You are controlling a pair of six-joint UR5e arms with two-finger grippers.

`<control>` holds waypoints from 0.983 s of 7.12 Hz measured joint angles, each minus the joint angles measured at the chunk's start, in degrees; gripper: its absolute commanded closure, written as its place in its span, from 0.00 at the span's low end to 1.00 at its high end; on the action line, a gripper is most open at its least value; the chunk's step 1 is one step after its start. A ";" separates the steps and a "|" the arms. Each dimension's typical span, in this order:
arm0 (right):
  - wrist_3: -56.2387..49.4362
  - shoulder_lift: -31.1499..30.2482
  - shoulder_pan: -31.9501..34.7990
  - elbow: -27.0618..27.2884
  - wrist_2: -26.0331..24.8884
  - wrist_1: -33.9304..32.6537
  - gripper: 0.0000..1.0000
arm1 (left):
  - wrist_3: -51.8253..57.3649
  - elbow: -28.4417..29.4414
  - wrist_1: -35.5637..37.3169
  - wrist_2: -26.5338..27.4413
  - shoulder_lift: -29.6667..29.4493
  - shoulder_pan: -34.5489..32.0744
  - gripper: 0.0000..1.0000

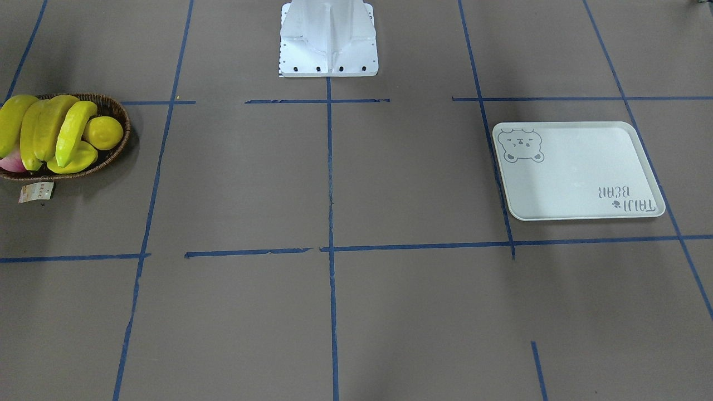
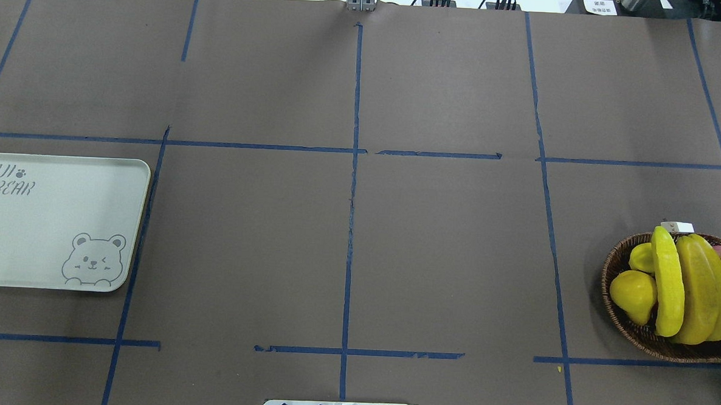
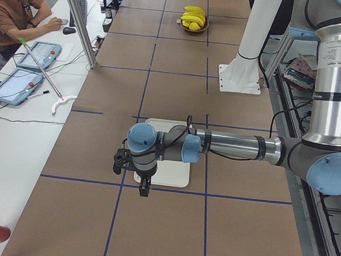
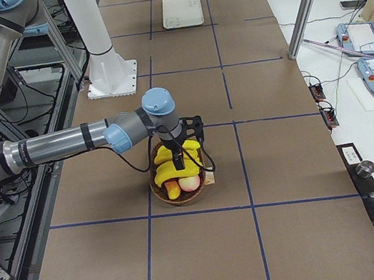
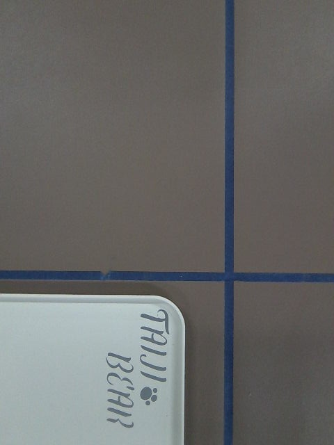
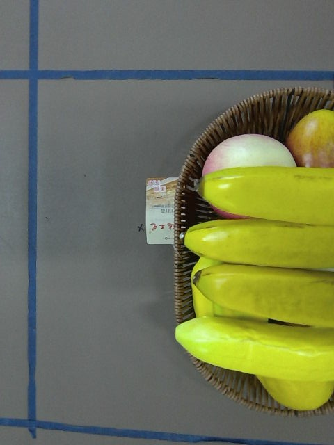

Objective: Transfer all bananas from basket to plate

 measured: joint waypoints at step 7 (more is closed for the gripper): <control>0.55 -4.37 -11.65 -2.16 -4.41 2.44 0.01 | 0.00 0.07 -0.03 -0.88 0.00 0.00 0.00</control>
